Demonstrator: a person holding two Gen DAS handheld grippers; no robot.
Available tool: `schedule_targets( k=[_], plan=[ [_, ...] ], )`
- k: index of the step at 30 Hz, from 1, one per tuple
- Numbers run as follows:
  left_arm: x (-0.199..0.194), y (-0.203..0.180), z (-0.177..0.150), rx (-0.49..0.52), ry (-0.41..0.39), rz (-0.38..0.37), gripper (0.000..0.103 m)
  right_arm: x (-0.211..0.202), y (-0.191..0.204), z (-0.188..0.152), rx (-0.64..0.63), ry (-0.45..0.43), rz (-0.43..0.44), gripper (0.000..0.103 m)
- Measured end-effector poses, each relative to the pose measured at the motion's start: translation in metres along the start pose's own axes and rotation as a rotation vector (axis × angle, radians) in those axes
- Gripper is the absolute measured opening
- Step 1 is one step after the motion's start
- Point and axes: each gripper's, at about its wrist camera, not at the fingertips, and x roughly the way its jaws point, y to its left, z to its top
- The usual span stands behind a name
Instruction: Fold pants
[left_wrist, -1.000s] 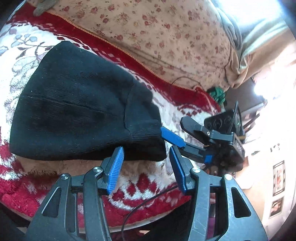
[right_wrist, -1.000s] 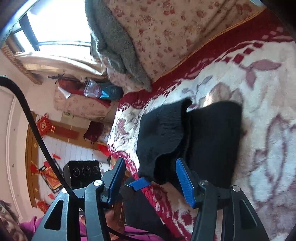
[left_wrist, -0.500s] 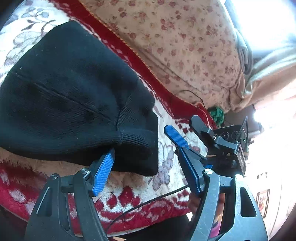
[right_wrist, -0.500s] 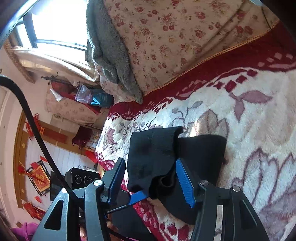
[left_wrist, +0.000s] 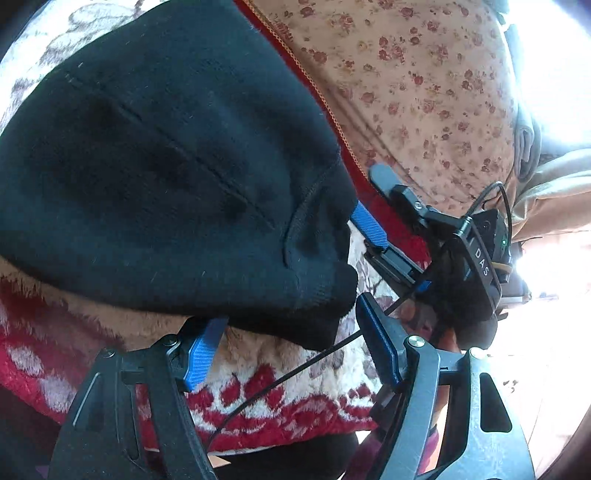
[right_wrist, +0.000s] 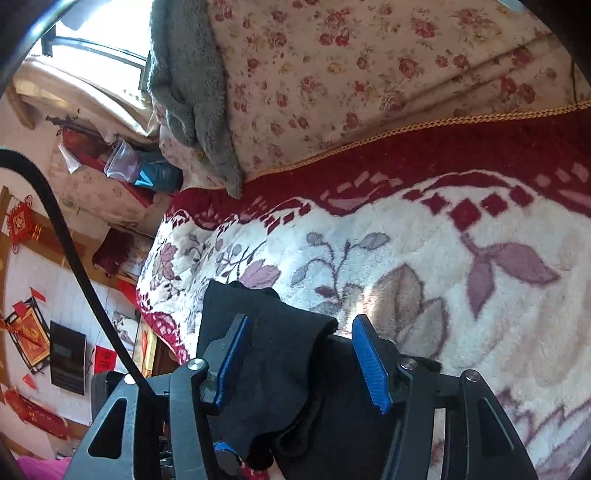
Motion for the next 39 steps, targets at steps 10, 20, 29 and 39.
schedule_targets(
  k=[10,20,29,39],
  plan=[
    [-0.003,0.009,0.006,-0.006,0.017,0.016,0.033,0.004,0.021,-0.015,-0.092,-0.059,0.022,0.01],
    [-0.033,-0.014,-0.015,0.1,0.004,0.006,0.023,-0.037,0.04,-0.038,-0.103,-0.151,0.084,0.006],
    [0.002,-0.045,-0.033,0.201,0.048,0.031,0.017,-0.069,0.012,-0.05,-0.034,-0.217,0.004,0.003],
    [-0.013,-0.064,-0.044,0.354,0.047,0.001,0.017,-0.064,-0.006,-0.053,0.019,-0.194,0.036,0.051]
  ],
)
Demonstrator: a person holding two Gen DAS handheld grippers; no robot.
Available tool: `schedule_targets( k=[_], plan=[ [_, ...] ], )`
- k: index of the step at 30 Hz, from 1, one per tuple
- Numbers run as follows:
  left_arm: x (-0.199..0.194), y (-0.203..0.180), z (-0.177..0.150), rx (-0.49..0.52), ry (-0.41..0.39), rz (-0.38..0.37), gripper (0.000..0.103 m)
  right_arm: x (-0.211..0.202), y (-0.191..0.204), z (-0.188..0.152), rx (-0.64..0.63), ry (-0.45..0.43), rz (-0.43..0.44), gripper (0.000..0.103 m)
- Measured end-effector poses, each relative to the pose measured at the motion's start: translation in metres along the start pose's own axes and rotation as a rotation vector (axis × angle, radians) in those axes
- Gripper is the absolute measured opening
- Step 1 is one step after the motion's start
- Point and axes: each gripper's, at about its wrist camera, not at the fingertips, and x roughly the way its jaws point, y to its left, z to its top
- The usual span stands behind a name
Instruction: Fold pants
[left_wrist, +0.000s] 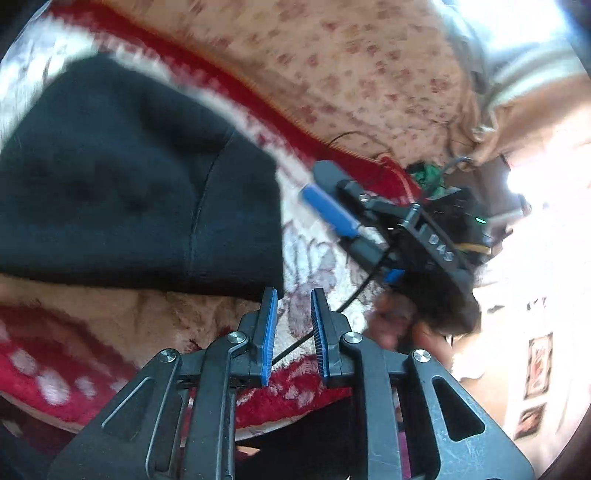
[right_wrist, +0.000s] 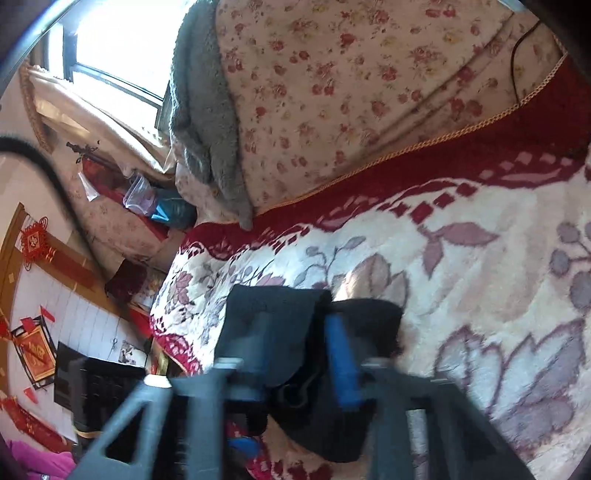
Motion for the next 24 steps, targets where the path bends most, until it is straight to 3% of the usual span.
schedule_targets(
  k=[3,5,6,10,14,24],
  plan=[
    [-0.023,-0.007,0.0,0.058,-0.054,0.012,0.023,0.009,0.005,0.003,-0.006,0.019,0.003,0.051],
    [-0.028,-0.004,0.0,0.042,-0.074,0.003,0.05,0.018,0.006,0.006,-0.013,0.036,-0.015,0.051],
    [-0.029,0.001,-0.001,0.021,-0.081,-0.003,0.054,0.024,0.004,0.008,-0.002,0.054,-0.014,0.051],
    [-0.028,0.025,-0.001,-0.073,-0.079,0.034,0.054,0.043,0.001,0.007,0.021,0.126,-0.067,0.051],
    [-0.032,0.037,0.003,-0.111,-0.106,0.065,0.054,0.053,0.001,0.004,0.028,0.145,-0.041,0.051],
    [-0.044,0.063,0.034,-0.11,-0.197,0.148,0.054,0.055,0.003,-0.015,-0.005,0.18,-0.028,0.052]
  ],
)
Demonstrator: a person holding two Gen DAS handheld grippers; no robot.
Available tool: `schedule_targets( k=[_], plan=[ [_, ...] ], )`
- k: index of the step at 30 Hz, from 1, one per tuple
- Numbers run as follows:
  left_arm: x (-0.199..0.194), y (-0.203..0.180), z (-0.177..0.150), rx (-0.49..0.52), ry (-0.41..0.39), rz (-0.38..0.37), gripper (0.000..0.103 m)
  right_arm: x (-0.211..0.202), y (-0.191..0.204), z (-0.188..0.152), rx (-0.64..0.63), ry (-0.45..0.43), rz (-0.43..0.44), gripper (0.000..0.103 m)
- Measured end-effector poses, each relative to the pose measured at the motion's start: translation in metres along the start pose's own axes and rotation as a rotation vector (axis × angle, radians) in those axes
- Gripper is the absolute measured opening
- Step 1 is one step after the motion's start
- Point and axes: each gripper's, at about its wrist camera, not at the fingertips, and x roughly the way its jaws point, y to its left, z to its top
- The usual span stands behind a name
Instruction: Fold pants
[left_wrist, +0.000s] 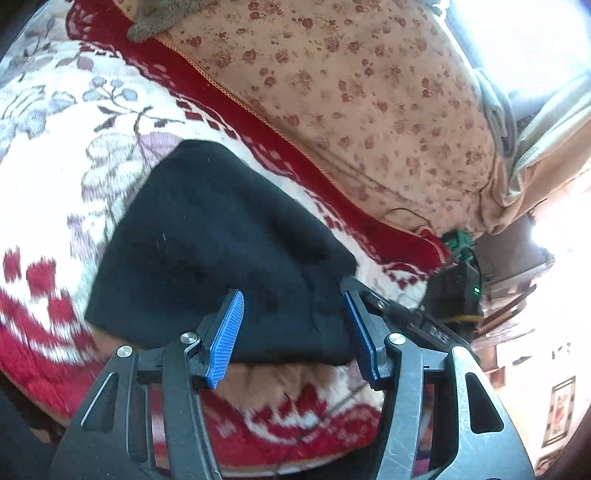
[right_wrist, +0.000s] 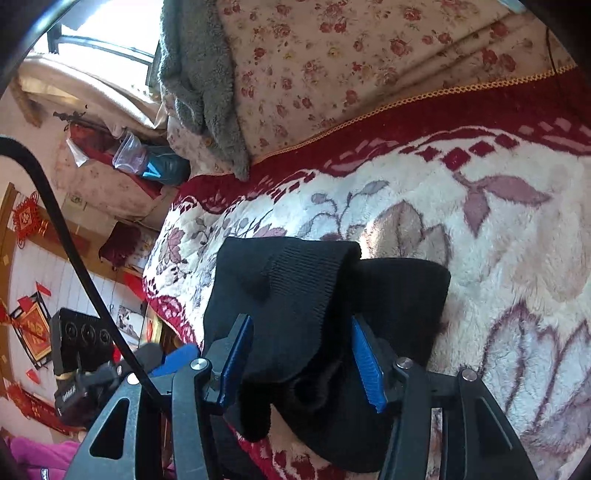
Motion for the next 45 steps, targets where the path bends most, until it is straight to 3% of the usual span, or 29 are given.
schedule_targets(
  k=[6,10,12,15,18,21,24,26,27,30,31,32,33,36,38,45],
  plan=[
    [0.017,-0.002,0.023,0.063,0.011,0.009,0.054,0.005,0.006,0.001,-0.024,-0.023,-0.008,0.05],
    [0.022,-0.006,0.041,0.136,0.03,0.016,0.054,0.004,0.012,-0.003,-0.078,-0.053,-0.009,0.034],
    [0.025,-0.01,0.052,0.228,0.045,0.009,0.054,0.003,0.014,-0.004,-0.102,-0.069,-0.006,0.023],
    [0.032,-0.017,0.065,0.417,0.079,0.023,0.054,0.002,0.017,-0.005,-0.128,-0.082,0.006,0.017],
    [0.044,-0.022,0.075,0.667,0.123,0.04,0.054,0.001,0.022,-0.008,-0.167,-0.09,0.009,0.017],
    [0.058,-0.02,0.084,0.827,0.206,0.022,0.054,0.003,0.024,-0.009,-0.19,-0.085,0.032,0.017],
    [0.069,-0.02,0.093,0.91,0.298,-0.031,0.054,0.004,0.022,-0.008,-0.201,-0.091,0.042,0.018],
    [0.074,-0.02,0.097,0.959,0.324,-0.025,0.054,0.005,0.018,-0.008,-0.184,-0.085,0.064,0.027],
    [0.078,-0.019,0.099,0.983,0.344,-0.033,0.054,0.006,0.016,-0.007,-0.174,-0.081,0.072,0.033],
    [0.089,-0.017,0.1,1.018,0.388,-0.042,0.054,0.011,0.015,-0.008,-0.186,-0.069,0.04,0.032],
    [0.093,-0.017,0.095,1.034,0.405,-0.042,0.054,0.012,0.019,-0.009,-0.207,-0.066,0.015,0.029],
    [0.094,-0.017,0.092,1.05,0.403,-0.037,0.054,0.013,0.021,-0.008,-0.217,-0.066,-0.001,0.017],
    [0.096,-0.018,0.086,1.078,0.387,-0.028,0.053,0.013,0.024,-0.008,-0.223,-0.076,-0.021,0.015],
    [0.096,-0.021,0.077,1.092,0.365,-0.02,0.036,0.009,0.029,-0.009,-0.215,-0.104,-0.026,0.011],
    [0.093,-0.026,0.077,1.076,0.347,-0.025,0.017,0.003,0.036,-0.011,-0.227,-0.124,-0.02,0.01],
    [0.078,-0.063,0.07,1.095,0.276,-0.056,0.011,-0.037,0.044,-0.016,-0.226,-0.209,-0.027,0.009]
  ],
)
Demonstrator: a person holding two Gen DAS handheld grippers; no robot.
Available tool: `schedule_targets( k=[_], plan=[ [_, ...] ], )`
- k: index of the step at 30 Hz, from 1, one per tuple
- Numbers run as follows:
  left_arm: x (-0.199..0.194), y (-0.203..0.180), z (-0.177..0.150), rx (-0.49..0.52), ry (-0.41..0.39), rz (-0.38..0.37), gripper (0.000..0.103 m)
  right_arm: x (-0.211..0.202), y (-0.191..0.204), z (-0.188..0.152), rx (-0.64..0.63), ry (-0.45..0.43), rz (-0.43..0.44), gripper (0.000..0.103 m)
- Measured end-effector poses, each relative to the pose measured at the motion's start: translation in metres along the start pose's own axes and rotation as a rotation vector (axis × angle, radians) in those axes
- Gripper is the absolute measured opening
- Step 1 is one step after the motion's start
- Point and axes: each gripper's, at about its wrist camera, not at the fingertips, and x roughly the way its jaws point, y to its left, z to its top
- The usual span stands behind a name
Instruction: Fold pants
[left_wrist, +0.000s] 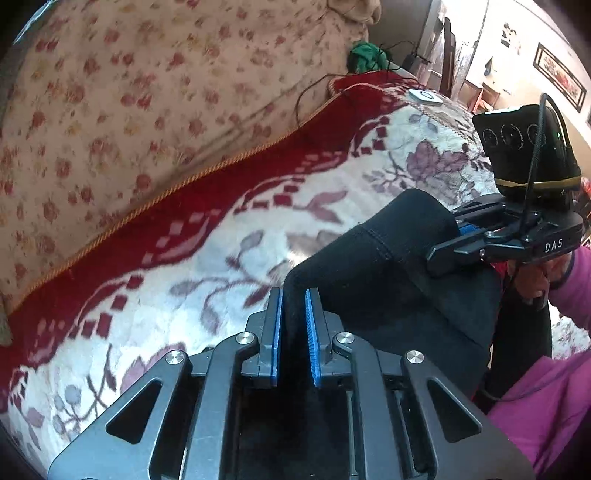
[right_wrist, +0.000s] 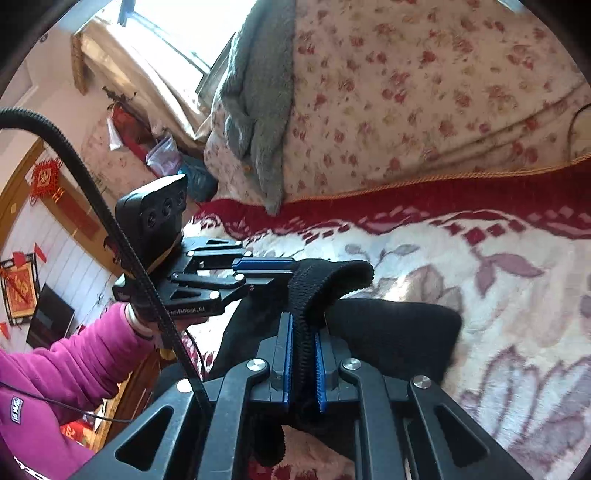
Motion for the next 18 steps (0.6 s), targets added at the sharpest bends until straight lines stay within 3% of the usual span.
schedule_targets(
  k=[3,7,10,12,14,18],
  plan=[
    [0.011,-0.008,0.006,-0.005,0.005,0.007,0.011,-0.008,-0.009,-0.002,0.012,0.002,-0.033,0.009],
    [0.041,-0.006,-0.003,-0.062,0.043,0.047,0.011,0.009,-0.028,-0.017,0.0,0.043,-0.174,0.009],
    [0.045,-0.003,-0.009,-0.097,0.018,0.054,0.012,0.013,-0.04,-0.02,0.027,0.026,-0.176,0.013],
    [0.04,-0.002,-0.01,-0.117,-0.002,0.044,0.012,0.008,-0.04,-0.021,0.04,0.01,-0.177,0.026],
    [0.035,-0.001,-0.009,-0.135,-0.009,0.048,0.016,0.0,-0.036,-0.019,0.03,-0.001,-0.233,0.038],
    [0.019,-0.003,-0.012,-0.191,-0.036,0.091,0.017,-0.018,-0.024,-0.016,0.02,-0.038,-0.249,0.038]
  ],
)
